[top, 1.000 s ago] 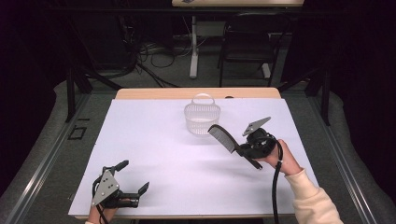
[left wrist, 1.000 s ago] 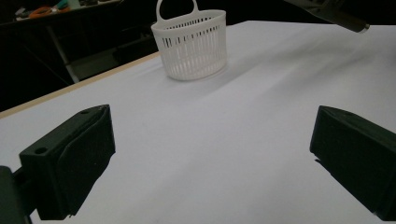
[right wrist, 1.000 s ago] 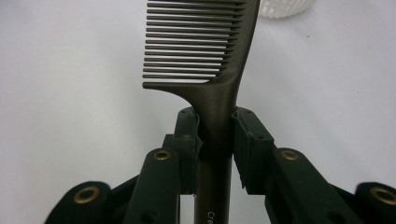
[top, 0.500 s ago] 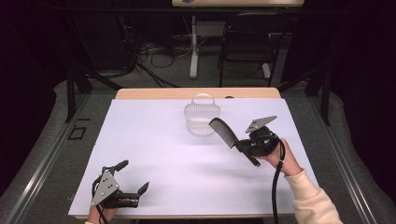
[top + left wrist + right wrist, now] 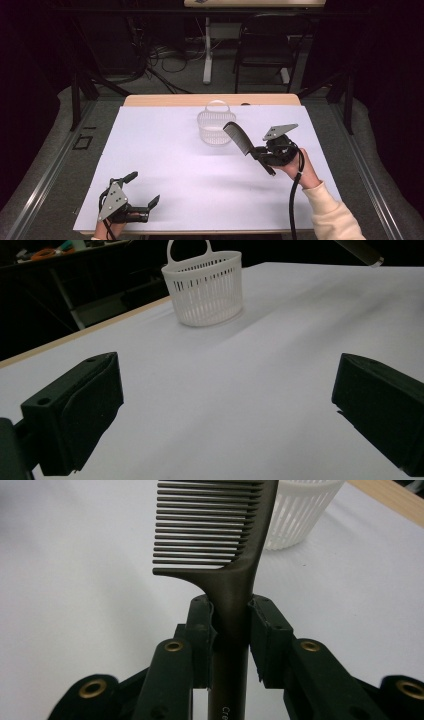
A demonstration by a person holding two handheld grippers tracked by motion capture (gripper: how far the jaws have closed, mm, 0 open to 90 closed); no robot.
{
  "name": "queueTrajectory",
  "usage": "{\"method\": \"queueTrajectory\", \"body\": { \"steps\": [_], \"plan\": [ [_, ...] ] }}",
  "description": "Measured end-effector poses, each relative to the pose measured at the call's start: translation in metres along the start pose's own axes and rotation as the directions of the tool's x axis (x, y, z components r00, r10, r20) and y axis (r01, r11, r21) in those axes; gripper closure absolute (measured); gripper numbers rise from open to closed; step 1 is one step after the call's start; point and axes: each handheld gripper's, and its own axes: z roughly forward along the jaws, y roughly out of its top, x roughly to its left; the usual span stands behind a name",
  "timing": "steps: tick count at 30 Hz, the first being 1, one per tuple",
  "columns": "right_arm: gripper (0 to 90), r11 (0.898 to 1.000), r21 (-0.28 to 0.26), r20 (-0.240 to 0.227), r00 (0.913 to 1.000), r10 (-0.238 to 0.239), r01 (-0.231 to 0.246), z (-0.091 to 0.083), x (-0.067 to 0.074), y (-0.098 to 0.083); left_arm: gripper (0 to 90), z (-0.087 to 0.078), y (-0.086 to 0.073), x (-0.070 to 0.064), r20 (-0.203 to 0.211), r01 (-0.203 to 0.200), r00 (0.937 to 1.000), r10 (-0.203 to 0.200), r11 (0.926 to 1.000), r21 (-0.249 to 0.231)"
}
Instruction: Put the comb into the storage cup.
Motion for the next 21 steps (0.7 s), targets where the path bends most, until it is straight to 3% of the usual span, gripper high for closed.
{"method": "queueTrajectory", "body": {
  "steps": [11,21],
  "plan": [
    [72.5,1.0,-0.024,0.015,0.9998,-0.012,0.012,0.0,0.003,0.005,0.1,0.0,0.0,0.0,0.0,0.0,1.0,0.0,1.0,0.003],
    [72.5,0.998,-0.035,0.026,0.9987,-0.043,0.044,0.001,0.006,0.03,0.1,-0.001,0.0,-0.001,-0.005,0.0,1.0,0.0,1.0,0.0]
  ]
}}
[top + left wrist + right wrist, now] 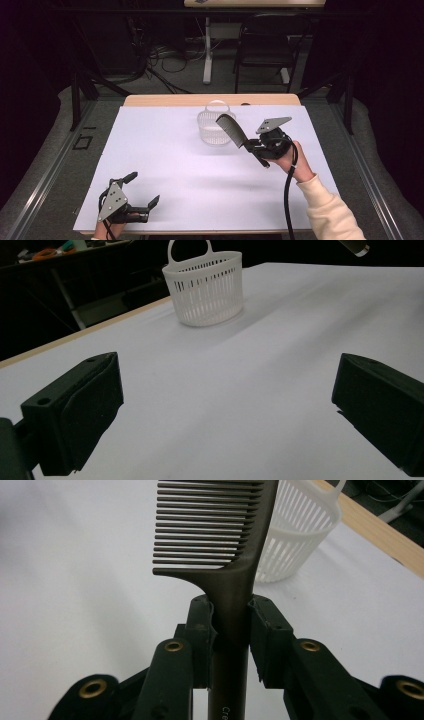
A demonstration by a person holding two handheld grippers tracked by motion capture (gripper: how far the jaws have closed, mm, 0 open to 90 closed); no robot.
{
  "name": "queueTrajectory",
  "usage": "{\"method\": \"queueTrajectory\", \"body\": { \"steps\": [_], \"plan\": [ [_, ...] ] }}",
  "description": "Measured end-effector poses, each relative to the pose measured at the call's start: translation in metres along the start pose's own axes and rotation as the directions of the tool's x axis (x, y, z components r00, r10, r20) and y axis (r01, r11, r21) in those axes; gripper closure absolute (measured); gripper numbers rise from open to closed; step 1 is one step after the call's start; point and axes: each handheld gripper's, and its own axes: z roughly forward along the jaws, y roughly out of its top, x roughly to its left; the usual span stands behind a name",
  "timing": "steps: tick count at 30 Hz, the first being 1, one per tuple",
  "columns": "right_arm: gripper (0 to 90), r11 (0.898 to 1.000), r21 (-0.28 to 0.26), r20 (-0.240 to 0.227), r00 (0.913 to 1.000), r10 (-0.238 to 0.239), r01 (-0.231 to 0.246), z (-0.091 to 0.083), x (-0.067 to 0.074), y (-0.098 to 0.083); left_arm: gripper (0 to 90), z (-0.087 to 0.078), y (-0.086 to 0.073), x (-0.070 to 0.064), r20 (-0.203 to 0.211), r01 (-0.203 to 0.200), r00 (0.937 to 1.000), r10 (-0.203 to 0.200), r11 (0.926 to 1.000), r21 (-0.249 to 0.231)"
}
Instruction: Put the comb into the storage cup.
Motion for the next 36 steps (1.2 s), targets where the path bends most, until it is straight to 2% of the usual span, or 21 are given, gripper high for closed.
{"method": "queueTrajectory", "body": {
  "steps": [26,36],
  "plan": [
    [72.5,0.999,-0.03,0.046,0.9988,-0.018,0.02,0.004,-0.013,0.034,0.1,0.001,0.0,0.001,0.003,0.004,1.0,-0.004,1.0,0.0],
    [72.5,0.999,-0.021,0.069,0.9972,-0.029,0.031,0.007,-0.019,0.044,0.1,0.001,0.0,0.001,0.004,0.002,1.0,-0.002,1.0,-0.001]
  ]
}}
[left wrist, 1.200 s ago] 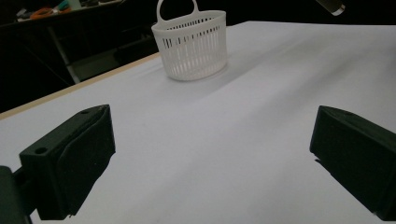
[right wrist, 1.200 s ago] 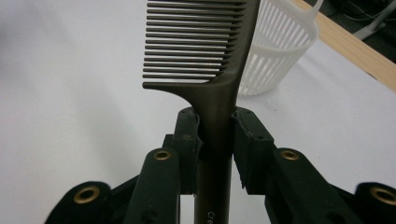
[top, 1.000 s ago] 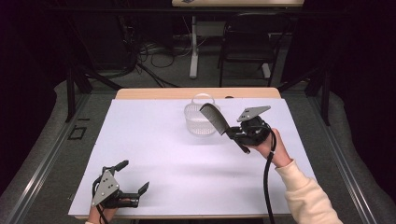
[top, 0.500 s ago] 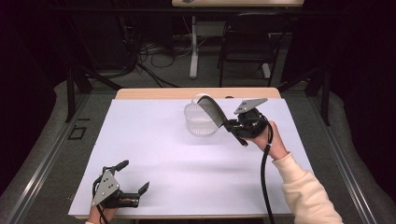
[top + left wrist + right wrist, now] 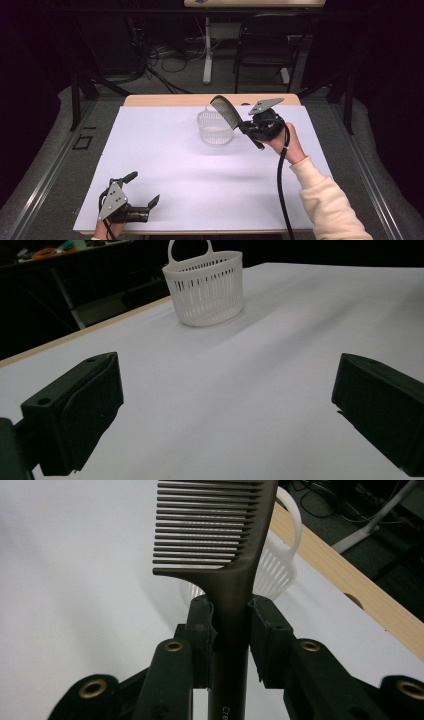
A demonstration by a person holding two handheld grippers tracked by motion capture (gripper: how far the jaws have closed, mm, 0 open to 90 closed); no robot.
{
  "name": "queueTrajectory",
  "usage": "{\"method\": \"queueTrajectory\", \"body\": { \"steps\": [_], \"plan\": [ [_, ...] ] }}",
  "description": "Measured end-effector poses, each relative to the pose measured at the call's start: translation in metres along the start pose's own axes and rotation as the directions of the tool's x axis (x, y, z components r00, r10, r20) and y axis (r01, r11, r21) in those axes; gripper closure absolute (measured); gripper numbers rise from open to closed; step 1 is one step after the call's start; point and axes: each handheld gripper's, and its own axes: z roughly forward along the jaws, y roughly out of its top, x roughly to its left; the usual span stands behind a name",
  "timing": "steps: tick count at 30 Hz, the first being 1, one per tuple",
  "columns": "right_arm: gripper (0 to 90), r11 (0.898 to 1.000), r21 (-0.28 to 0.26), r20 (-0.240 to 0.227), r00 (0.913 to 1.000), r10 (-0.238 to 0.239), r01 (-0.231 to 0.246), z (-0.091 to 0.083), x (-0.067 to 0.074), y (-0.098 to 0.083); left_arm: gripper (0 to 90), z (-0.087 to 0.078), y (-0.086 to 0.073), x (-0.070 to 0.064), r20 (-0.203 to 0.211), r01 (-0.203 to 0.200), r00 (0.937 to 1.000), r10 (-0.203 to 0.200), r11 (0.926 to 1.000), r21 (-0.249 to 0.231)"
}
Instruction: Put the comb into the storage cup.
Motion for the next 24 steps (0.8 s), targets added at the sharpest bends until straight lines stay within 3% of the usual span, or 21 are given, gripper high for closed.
{"method": "queueTrajectory", "body": {
  "steps": [24],
  "plan": [
    [72.5,0.999,0.026,0.025,0.9991,-0.034,0.033,0.016,-0.007,0.026,0.1,0.0,0.0,0.001,-0.002,0.001,1.0,-0.001,1.0,0.002]
  ]
}}
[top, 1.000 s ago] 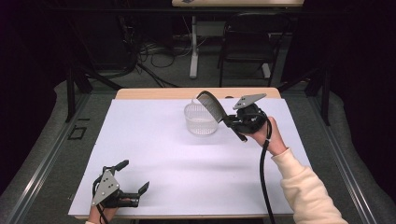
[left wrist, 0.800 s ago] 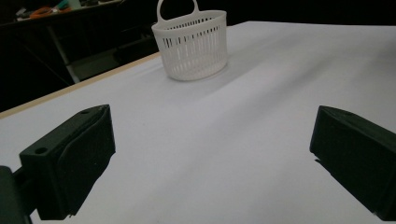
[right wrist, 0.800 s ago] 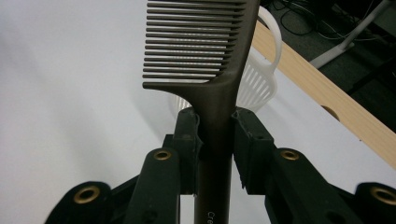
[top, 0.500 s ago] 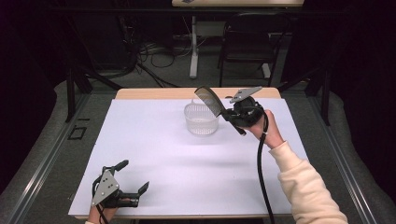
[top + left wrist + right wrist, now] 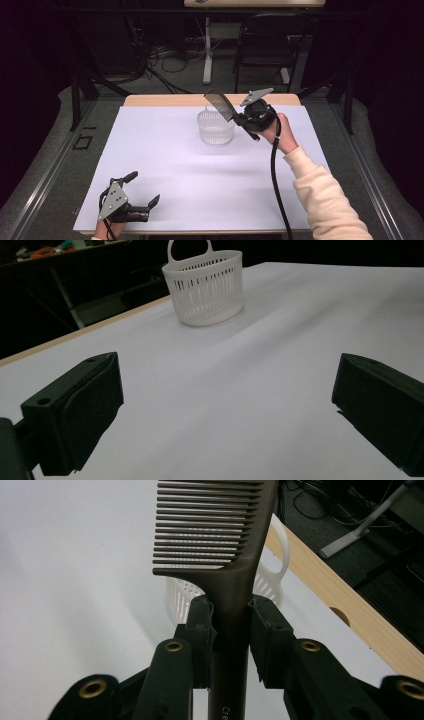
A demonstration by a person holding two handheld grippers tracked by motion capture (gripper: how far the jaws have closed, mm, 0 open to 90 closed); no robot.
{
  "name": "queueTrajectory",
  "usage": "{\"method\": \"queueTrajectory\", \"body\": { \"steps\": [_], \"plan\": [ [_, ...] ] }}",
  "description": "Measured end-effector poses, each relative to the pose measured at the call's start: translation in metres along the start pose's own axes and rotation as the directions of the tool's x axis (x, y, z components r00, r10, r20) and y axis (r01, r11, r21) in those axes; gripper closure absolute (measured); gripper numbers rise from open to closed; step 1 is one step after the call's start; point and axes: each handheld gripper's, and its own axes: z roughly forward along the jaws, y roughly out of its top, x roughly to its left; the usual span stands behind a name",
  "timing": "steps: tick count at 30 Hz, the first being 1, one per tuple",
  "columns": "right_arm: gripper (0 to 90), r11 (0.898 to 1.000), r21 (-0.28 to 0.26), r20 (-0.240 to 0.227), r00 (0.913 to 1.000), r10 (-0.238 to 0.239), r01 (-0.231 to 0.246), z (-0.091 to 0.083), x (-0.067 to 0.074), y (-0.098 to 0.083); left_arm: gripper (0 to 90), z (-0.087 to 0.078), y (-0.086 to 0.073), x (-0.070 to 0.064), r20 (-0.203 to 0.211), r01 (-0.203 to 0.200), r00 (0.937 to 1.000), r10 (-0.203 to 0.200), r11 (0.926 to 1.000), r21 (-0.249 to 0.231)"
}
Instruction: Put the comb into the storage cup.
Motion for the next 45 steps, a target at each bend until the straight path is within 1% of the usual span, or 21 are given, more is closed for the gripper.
{"method": "queueTrajectory", "body": {
  "steps": [7,17,23,27,29,31,35,40,42,45],
  "plan": [
    [72.5,1.0,0.006,0.012,0.9999,0.0,0.0,0.005,-0.004,0.007,0.1,0.0,0.0,0.0,0.002,0.0,1.0,0.0,1.0,0.001],
    [72.4,1.0,0.018,0.012,0.9999,-0.004,0.003,0.013,-0.005,0.012,0.1,0.0,0.0,0.0,0.003,0.0,1.0,0.0,1.0,0.001],
    [72.5,1.0,0.027,0.015,0.9999,-0.006,0.006,0.015,-0.008,0.018,0.1,0.0,0.0,0.0,0.001,0.001,1.0,-0.001,1.0,0.002],
    [72.4,1.0,0.017,0.015,0.9999,-0.007,0.007,0.017,-0.009,0.019,0.1,0.0,0.0,0.0,0.001,0.0,1.0,0.0,1.0,0.002],
    [72.4,1.0,0.022,0.014,0.9999,-0.004,0.003,0.018,-0.008,0.02,0.1,0.0,0.0,0.0,0.001,0.0,1.0,0.0,1.0,0.002],
    [72.5,1.0,0.022,0.014,0.9999,-0.01,0.01,0.019,-0.009,0.021,0.1,0.0,0.0,0.0,0.0,0.001,1.0,-0.001,1.0,0.0],
    [72.5,1.0,0.018,0.014,0.9999,-0.003,0.003,0.021,-0.01,0.024,0.1,0.0,0.0,0.0,0.0,0.002,1.0,-0.002,1.0,-0.001],
    [72.5,1.0,0.013,0.014,0.9999,-0.004,0.004,0.025,-0.009,0.026,0.1,0.0,0.0,0.0,0.0,0.001,1.0,-0.001,1.0,-0.001],
    [72.4,1.0,0.019,0.015,0.9998,-0.01,0.009,0.026,-0.008,0.027,0.1,0.0,0.0,0.001,0.0,0.003,1.0,-0.003,1.0,-0.002],
    [72.5,1.0,0.01,0.021,0.9997,-0.012,0.012,0.028,-0.007,0.029,0.1,0.0,0.0,0.0,0.0,0.003,1.0,-0.003,1.0,0.0]
  ]
}}
